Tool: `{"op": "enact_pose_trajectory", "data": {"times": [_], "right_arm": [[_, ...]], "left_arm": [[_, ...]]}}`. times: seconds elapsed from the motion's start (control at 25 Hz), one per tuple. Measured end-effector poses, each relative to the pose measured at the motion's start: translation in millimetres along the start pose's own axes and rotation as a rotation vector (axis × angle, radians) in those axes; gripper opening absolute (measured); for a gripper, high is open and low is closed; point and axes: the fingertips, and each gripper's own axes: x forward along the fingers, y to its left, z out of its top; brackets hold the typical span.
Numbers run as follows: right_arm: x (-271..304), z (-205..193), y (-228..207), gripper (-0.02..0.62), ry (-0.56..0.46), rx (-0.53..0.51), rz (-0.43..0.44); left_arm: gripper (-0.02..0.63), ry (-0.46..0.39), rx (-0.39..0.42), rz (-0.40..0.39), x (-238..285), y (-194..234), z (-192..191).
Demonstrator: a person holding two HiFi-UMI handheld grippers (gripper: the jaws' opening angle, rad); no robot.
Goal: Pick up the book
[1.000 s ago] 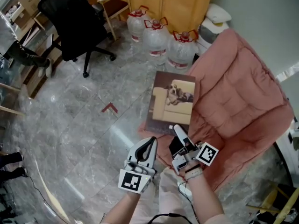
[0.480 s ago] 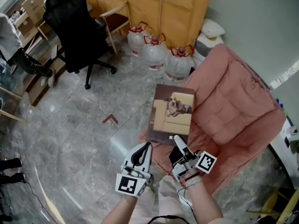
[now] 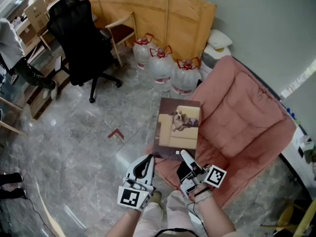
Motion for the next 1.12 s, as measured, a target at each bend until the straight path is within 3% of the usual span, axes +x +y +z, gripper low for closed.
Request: {"op": "enact_pose_trajectory", "data": {"times": [1.12], "right_arm": [[-26, 1, 53, 0.158, -0.001, -0.016, 0.032]], "left_arm": [[0.021, -0.045, 0.018, -0.012, -15, -8, 39]]}}
